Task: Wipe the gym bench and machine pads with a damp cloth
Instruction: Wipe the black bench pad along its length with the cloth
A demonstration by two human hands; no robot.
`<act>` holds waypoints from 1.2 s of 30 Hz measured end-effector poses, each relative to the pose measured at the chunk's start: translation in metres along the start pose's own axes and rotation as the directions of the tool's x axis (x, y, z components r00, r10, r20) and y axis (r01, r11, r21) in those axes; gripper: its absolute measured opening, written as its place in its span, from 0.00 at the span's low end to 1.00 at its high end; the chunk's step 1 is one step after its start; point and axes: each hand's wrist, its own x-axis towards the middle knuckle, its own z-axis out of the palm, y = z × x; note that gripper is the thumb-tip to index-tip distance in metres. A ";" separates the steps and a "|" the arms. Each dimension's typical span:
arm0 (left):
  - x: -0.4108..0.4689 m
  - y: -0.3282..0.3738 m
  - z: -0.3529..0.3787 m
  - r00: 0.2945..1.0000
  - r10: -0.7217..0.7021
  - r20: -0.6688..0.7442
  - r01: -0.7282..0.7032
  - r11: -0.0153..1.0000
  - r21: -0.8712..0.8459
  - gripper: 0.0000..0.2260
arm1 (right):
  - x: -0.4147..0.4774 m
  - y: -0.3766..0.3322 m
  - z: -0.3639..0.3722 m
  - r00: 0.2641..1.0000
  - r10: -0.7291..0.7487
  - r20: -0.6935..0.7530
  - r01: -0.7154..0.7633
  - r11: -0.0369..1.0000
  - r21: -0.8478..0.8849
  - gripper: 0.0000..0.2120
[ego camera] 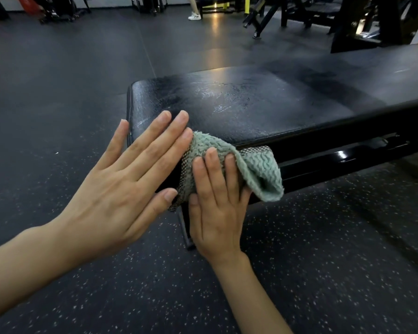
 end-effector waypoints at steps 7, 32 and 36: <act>0.005 0.005 0.002 1.000 0.009 -0.026 -0.007 0.997 0.080 0.26 | 0.009 0.051 -0.020 0.999 0.048 -0.024 -0.051 0.991 -0.120 0.26; 0.012 0.007 0.010 0.997 -0.047 0.062 0.044 0.998 0.038 0.26 | 0.054 0.084 -0.043 0.938 0.241 -0.248 -0.229 0.970 0.077 0.28; 0.012 0.004 0.014 0.997 -0.044 0.058 0.042 0.998 0.036 0.27 | 0.036 0.043 -0.028 0.970 0.202 -0.136 -0.180 0.971 0.160 0.26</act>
